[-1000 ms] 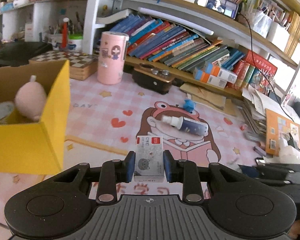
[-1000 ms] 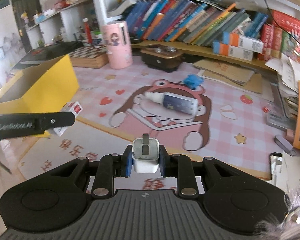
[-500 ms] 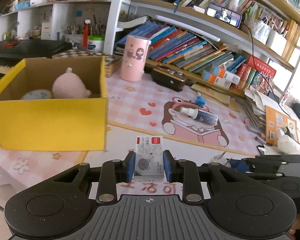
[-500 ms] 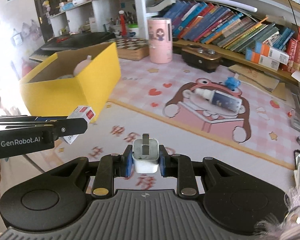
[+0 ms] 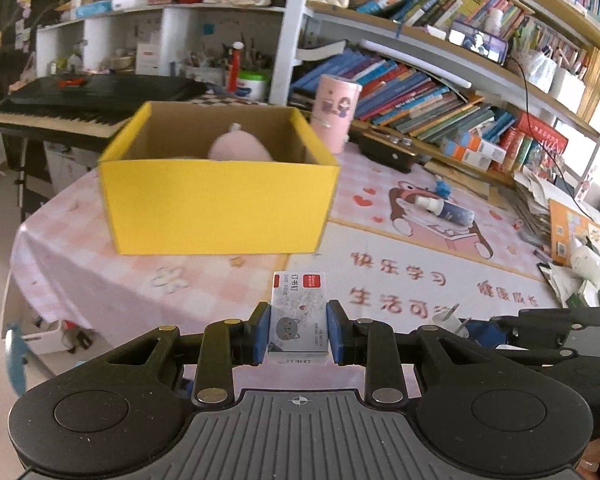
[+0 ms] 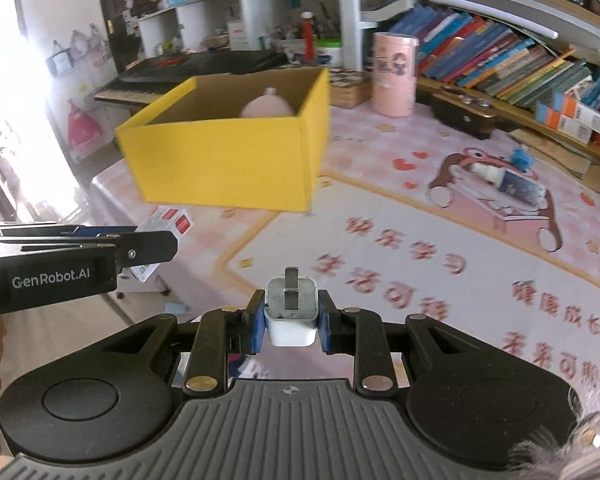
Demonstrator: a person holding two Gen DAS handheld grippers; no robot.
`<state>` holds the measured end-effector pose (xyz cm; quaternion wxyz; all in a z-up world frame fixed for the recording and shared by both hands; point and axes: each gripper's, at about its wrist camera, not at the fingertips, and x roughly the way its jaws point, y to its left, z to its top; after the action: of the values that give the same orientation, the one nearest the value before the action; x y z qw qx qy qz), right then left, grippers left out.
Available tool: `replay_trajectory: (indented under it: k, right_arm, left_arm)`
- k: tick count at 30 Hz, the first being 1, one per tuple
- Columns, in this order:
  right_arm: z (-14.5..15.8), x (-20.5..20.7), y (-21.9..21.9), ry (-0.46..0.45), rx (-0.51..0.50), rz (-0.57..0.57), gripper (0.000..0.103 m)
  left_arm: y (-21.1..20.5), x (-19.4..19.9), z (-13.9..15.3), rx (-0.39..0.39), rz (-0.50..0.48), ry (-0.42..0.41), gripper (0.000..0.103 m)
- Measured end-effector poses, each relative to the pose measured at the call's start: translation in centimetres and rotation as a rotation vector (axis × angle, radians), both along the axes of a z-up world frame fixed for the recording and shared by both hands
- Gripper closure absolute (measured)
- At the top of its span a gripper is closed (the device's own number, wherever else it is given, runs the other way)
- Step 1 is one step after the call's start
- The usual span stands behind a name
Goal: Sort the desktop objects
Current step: 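Carry the card box and white charger toward the yellow box with both tools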
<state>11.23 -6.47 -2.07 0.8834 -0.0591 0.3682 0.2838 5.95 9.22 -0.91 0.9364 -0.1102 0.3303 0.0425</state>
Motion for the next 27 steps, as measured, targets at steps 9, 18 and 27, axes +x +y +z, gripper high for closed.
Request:
replay_trajectory:
  k: [9,18,27]
  right_arm:
    - [-0.3,-3.7,3.5,0.018,-0.004,0.023,0.079]
    - [-0.3,-5.0,5.7,0.026,-0.016,0.033,0.079]
    - [-0.2,-5.0,6.7,0.032,-0.035,0.051,0.079]
  left_arm:
    - [3.1,-4.0,-0.1,-0.005,0.016,0.002,0.075]
    - [5.0,-5.6,-0.1,-0.02,0.025,-0.011,0.075]
    - [6.0,-5.8,-0.2,-0.041,0.048,-0.018,0.075]
